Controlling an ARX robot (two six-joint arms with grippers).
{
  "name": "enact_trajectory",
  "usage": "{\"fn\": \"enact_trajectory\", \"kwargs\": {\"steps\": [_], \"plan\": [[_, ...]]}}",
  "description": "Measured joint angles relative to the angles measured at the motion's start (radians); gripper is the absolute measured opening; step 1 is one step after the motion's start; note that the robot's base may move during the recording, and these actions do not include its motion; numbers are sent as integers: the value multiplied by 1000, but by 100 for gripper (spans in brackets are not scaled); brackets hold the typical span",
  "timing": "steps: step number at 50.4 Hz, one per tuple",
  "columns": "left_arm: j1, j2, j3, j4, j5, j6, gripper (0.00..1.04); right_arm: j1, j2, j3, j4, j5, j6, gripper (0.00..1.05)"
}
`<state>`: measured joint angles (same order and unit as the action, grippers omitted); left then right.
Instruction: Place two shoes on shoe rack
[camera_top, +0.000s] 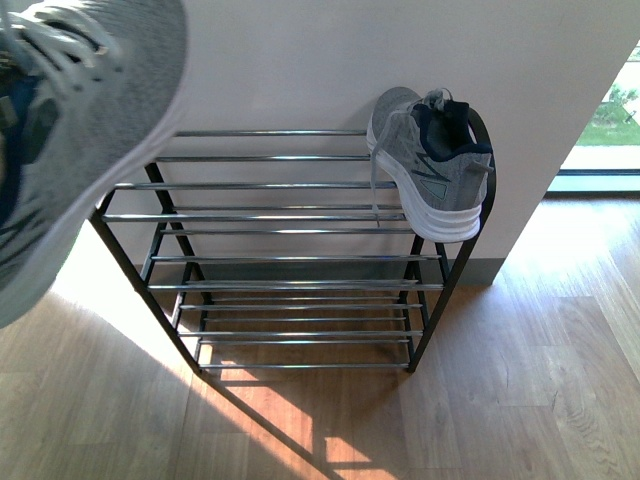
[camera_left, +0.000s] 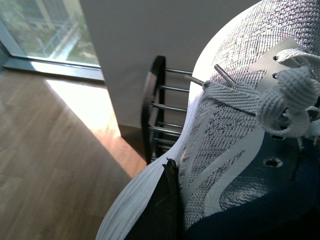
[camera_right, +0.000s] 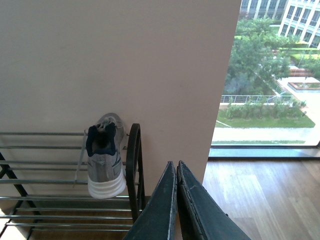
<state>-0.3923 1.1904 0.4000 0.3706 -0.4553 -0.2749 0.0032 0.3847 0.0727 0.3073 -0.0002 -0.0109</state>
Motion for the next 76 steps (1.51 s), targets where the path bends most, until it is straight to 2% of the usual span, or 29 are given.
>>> {"fn": "enact_trajectory", "kwargs": {"steps": [9, 17, 23, 29, 37, 40, 42, 52, 61, 67, 69, 72, 76], "plan": [[-58, 219, 192, -54, 113, -233, 2, 0, -48, -18, -29, 0, 0, 1], [-118, 506, 444, -138, 132, -530, 2, 0, -106, -36, -69, 0, 0, 1], [-119, 628, 547, -185, 143, -639, 2, 0, -133, -53, -61, 3, 0, 1], [-109, 799, 682, -227, 211, -745, 2, 0, -167, -53, -88, 0, 0, 1], [-95, 994, 898, -279, 273, -786, 2, 0, -220, -53, -142, 0, 0, 1], [-92, 1056, 992, -303, 311, -786, 2, 0, -314, -53, -271, -1, 0, 1], [-91, 1080, 1032, -317, 324, -785, 2, 0, -346, -53, -294, 0, 0, 1], [-91, 1203, 1229, -399, 328, -765, 2, 0, -376, -53, -306, 0, 0, 1], [-90, 1314, 1392, -483, 374, -716, 2, 0, -379, -53, -306, 0, 0, 1], [-102, 1317, 1412, -495, 351, -661, 19, 0, -379, -53, -306, 0, 0, 1], [-106, 1304, 1397, -479, 334, -634, 28, 0, -379, -53, -306, 0, 0, 1], [-109, 1260, 1341, -439, 314, -627, 38, 0, -379, -53, -306, 0, 0, 1], [-113, 1144, 1213, -375, 235, -599, 54, 0, -379, -53, -306, 0, 0, 1]]}}
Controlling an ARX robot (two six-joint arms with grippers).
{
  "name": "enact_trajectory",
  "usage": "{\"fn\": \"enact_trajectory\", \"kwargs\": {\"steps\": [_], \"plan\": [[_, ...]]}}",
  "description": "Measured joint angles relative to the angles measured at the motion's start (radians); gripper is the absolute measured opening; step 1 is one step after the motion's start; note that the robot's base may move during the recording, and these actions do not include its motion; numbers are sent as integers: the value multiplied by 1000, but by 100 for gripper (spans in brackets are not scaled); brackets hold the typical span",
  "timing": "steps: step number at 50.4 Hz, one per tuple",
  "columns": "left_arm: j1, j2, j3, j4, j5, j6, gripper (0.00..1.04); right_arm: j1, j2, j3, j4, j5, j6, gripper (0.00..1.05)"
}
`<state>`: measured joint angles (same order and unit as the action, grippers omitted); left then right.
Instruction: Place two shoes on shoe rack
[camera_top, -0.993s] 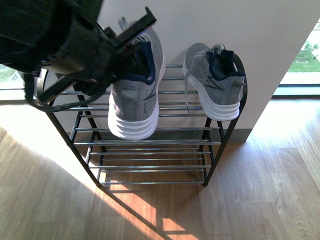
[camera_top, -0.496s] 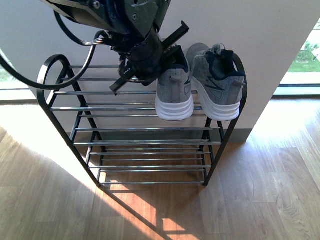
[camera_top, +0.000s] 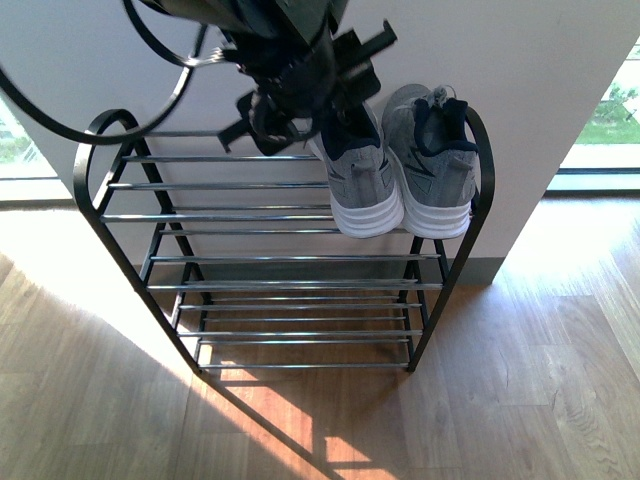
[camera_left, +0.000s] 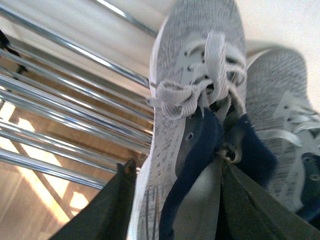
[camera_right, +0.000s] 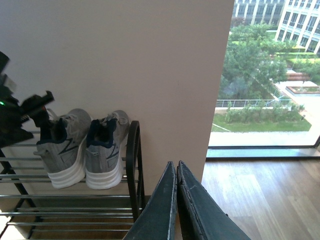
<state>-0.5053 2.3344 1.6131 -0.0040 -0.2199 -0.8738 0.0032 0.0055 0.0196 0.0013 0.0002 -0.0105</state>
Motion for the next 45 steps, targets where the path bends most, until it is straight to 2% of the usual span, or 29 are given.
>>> {"fn": "enact_trajectory", "kwargs": {"steps": [9, 11, 24, 33, 34, 37, 40, 45], "plan": [[11, -393, -357, 163, -162, 112, 92, 0, 0, 0, 0, 0, 0, 1], [15, -452, -414, 183, -184, 140, 97, 0, 0, 0, 0, 0, 0, 1], [66, -871, -831, 292, -309, 331, 95, 0, 0, 0, 0, 0, 0, 1], [169, -1276, -1123, 226, -325, 463, 95, 0, 0, 0, 0, 0, 0, 1], [184, -1302, -1150, 261, -291, 508, 93, 0, 0, 0, 0, 0, 0, 1], [230, -1346, -1243, 497, -117, 632, 81, 0, 0, 0, 0, 0, 0, 1], [261, -1381, -1318, 637, -21, 750, 68, 0, 0, 0, 0, 0, 0, 1], [298, -1441, -1380, 658, 23, 819, 50, 0, 0, 0, 0, 0, 0, 1]]}}
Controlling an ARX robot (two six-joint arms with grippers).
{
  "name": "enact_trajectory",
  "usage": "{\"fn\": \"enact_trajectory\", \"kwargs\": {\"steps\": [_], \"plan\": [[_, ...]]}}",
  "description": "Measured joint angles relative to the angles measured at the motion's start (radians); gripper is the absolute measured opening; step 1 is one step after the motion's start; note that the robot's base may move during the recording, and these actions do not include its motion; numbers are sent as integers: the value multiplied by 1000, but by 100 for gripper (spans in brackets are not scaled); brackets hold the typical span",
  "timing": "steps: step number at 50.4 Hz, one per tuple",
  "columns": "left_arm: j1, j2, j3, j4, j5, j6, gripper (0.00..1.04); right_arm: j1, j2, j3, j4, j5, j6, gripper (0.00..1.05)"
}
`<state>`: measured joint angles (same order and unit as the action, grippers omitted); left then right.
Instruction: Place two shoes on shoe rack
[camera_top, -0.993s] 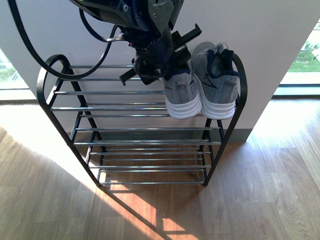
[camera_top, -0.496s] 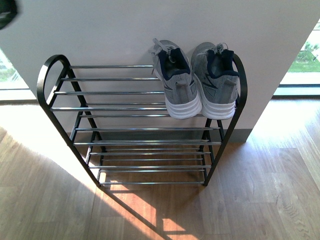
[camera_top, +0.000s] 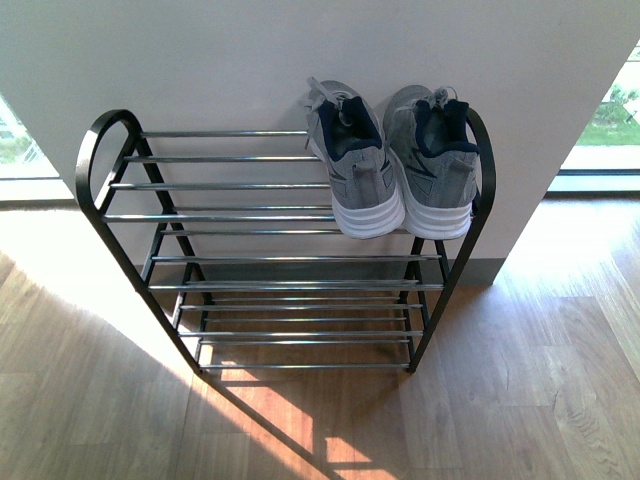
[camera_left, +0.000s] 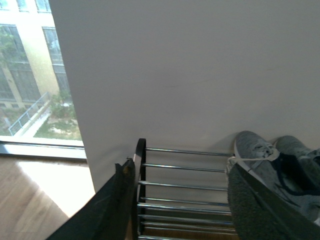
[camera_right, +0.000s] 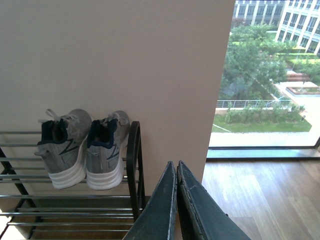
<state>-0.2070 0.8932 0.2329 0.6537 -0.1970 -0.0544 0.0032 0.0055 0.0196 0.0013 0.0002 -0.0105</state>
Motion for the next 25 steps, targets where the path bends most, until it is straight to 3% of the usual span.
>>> {"fn": "enact_trajectory", "kwargs": {"steps": [17, 22, 25], "plan": [[83, -161, -109, -50, 80, 37, 1, 0, 0, 0, 0, 0, 0, 1], [111, -228, -139, -87, 106, 42, 1, 0, 0, 0, 0, 0, 0, 1], [172, -268, -154, -113, 185, 43, 1, 0, 0, 0, 0, 0, 0, 1]]}}
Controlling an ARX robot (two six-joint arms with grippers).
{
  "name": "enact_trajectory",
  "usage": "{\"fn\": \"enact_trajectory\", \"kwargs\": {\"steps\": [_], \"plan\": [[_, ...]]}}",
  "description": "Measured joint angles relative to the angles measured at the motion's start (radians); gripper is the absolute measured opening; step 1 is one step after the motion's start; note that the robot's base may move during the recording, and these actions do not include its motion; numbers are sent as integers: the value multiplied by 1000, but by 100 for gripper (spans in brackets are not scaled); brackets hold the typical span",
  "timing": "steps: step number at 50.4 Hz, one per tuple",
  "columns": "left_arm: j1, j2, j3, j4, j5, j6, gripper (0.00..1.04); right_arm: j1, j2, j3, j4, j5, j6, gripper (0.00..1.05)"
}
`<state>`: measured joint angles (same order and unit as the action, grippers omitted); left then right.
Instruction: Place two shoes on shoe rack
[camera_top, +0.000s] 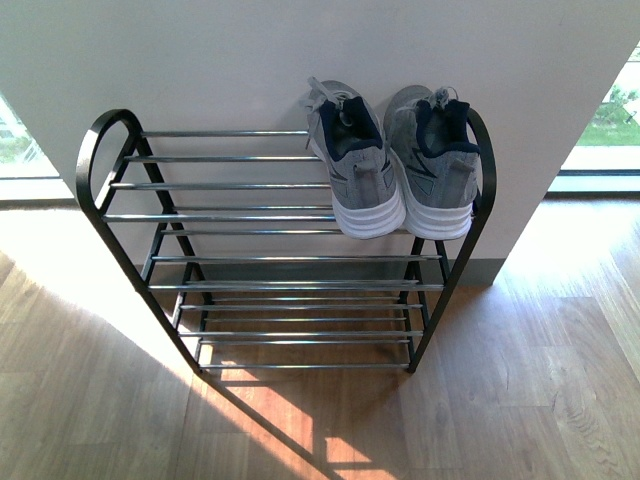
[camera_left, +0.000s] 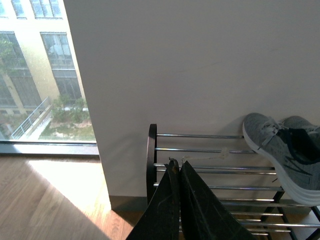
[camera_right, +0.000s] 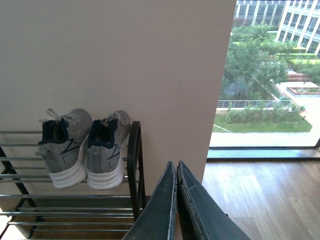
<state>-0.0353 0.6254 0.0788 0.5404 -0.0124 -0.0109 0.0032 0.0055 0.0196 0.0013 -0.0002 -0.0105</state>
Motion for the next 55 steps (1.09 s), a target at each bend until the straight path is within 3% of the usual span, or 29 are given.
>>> {"fn": "enact_trajectory", "kwargs": {"steps": [20, 27, 51, 55], "plan": [[31, -203, -65, -119, 12, 1, 1, 0, 0, 0, 0, 0, 0, 2], [31, -279, -65, -194, 13, 1, 1, 0, 0, 0, 0, 0, 0, 28], [31, -406, -65, -320, 12, 1, 1, 0, 0, 0, -1, 0, 0, 96], [31, -422, -65, -335, 12, 1, 1, 0, 0, 0, -1, 0, 0, 96]]}}
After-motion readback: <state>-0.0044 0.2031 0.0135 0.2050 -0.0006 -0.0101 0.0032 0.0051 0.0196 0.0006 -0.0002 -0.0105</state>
